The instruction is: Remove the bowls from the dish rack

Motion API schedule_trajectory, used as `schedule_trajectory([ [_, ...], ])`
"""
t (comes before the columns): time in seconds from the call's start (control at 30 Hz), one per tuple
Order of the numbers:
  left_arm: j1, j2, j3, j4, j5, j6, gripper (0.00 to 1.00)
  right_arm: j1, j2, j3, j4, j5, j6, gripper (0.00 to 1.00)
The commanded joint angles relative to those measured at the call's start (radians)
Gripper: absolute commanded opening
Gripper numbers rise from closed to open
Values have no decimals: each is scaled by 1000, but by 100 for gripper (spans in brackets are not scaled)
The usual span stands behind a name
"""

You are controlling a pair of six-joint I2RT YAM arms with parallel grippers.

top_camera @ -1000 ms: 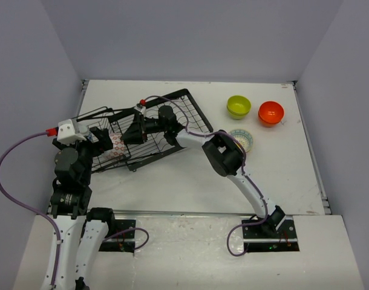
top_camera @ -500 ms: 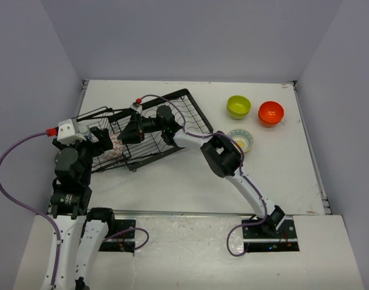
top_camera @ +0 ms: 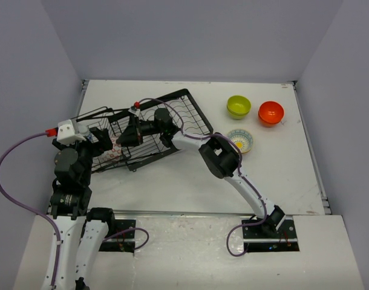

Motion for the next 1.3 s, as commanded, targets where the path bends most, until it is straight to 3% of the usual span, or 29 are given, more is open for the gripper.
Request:
schedule_trajectory([
  [0.0,-7,-8,23,14,-14,16,100,23,-5,11,6,19,0,35],
  [0.63,-7,-8,21,14,-16,13,100,32,42,59,191,30,166,19],
  [0.67,-7,-8,21,14,-14,13,100,32,44,61,202,32,170,15],
  [1.27,-7,-14,19,12,-19,15,100,35,47,45,340,87,279,5],
])
